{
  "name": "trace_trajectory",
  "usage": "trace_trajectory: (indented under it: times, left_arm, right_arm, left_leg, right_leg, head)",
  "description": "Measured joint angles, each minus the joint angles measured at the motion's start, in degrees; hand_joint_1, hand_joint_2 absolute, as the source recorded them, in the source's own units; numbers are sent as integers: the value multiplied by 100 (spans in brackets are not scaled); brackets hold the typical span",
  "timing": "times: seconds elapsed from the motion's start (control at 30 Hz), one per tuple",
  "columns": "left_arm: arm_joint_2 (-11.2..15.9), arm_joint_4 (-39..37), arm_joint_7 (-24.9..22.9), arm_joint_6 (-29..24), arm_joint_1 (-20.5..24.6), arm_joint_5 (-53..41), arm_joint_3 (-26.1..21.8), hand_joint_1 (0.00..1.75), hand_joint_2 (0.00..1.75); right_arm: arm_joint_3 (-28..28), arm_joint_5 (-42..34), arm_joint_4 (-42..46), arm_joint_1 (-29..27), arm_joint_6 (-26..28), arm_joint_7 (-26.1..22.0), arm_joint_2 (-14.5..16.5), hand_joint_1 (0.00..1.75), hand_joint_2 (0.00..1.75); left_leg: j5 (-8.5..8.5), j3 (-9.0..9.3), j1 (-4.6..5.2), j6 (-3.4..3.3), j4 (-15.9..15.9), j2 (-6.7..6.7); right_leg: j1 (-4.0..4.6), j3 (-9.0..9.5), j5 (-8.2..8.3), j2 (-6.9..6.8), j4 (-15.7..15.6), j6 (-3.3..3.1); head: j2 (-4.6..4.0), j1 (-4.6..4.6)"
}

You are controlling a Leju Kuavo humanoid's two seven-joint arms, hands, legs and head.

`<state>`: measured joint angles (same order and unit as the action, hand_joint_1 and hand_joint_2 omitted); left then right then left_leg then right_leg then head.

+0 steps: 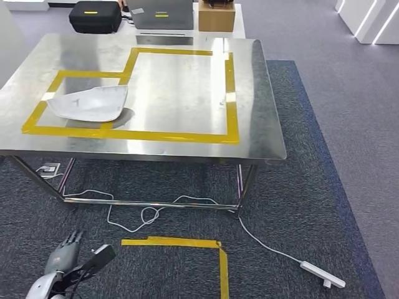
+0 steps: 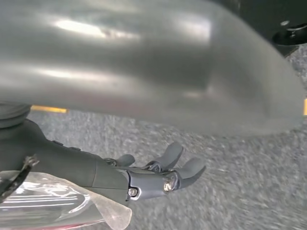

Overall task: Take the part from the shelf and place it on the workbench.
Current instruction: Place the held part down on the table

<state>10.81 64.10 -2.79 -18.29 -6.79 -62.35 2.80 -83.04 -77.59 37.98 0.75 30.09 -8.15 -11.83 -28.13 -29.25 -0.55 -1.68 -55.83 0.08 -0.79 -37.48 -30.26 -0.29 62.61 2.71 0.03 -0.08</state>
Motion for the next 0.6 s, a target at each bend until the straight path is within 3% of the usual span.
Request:
trace_trajectory:
  times: [0.07, 0.1, 0.13, 0.17, 0.23, 0.3, 0.33, 0.4, 0.43, 0.5, 0.57, 0.6]
  left_arm:
    - [-124, -212, 19, -5, -84, 114, -1, 0, 0]
    - [-191, -329, 41, -4, -123, 188, -1, 0, 0]
    - [-257, -456, 71, 1, -155, 266, -1, 0, 0]
    - [-321, -586, 104, 6, -178, 340, -2, 0, 0]
    - [-453, -860, 172, 20, -196, 483, -7, 0, 0]
    - [-572, -1143, 242, 40, -196, 632, -31, 0, 0]
    - [-629, -1290, 284, 61, -191, 723, -57, 0, 0]
    - [-735, -1619, 376, 108, -179, 912, -145, 0, 0]
    - [-788, -1784, 414, 132, -174, 990, -193, 0, 0]
    - [-876, -2099, 455, 158, -162, 1096, -285, 0, 0]
    - [-943, -2384, 473, 176, -138, 1164, -372, 0, 0]
    - [-970, -2522, 485, 185, -120, 1195, -418, 0, 0]
  right_arm:
    - [55, -10, 78, -9, 13, -31, -36, 0, 0]
    - [87, -18, 110, -12, 17, -46, -53, 0, 0]
    - [119, -26, 138, -20, 22, -59, -71, 0, 0]
    - [152, -32, 161, -31, 25, -73, -86, 0, 0]
    - [228, -38, 197, -45, 21, -103, -108, 0, 0]
    - [315, -35, 221, -46, -9, -138, -121, 0, 0]
    - [356, -33, 228, -48, -38, -154, -125, 0, 0]
    - [445, -30, 232, -70, -109, -174, -125, 0, 0]
    - [489, -25, 232, -85, -143, -177, -124, 0, 0]
    - [575, -12, 232, -114, -185, -178, -121, 0, 0]
    - [651, 5, 232, -142, -204, -178, -121, 0, 0]
    - [685, 16, 232, -157, -208, -175, -121, 0, 0]
  left_leg:
    - [126, -166, 33, -43, -8, -1]
    - [189, -251, 53, -52, -14, 0]
    - [248, -332, 75, -57, -18, 0]
    - [306, -409, 96, -60, -22, -3]
    - [417, -537, 132, -53, -29, -18]
    - [528, -609, 155, -29, -35, -26]
    - [581, -626, 156, -7, -30, -26]
    - [648, -647, 148, 47, -25, -38]
    - [563, -672, 141, 84, -70, -45]
    - [75, -774, 110, 160, -453, -53]
    - [-502, -908, 60, 238, -1203, -48]
    - [-616, -932, 36, 270, -1533, -47]
  right_leg:
    - [7, -180, -507, 7, 746, 14]
    - [13, -188, -573, 7, 997, 8]
    - [20, -108, -501, 8, 1071, -10]
    - [32, 70, -347, 10, 946, -42]
    - [82, 702, -111, 34, 169, -148]
    - [126, 1279, -150, 61, -660, -220]
    - [141, 1393, -195, 66, -865, -230]
    - [137, 1353, -134, 44, -949, -256]
    - [123, 1303, -79, 25, -964, -294]
    - [91, 1186, 51, -13, -979, -361]
    - [86, 1031, 167, -33, -950, -376]
    - [82, 948, 224, -48, -922, -368]
  head:
    - [0, 9]
    - [0, 10]
    - [0, 10]
    - [0, 9]
    - [0, 7]
    - [1, 2]
    - [1, 6]
    - [-1, 16]
    - [0, 19]
    - [0, 0]
    - [0, -23]
    - [1, -24]
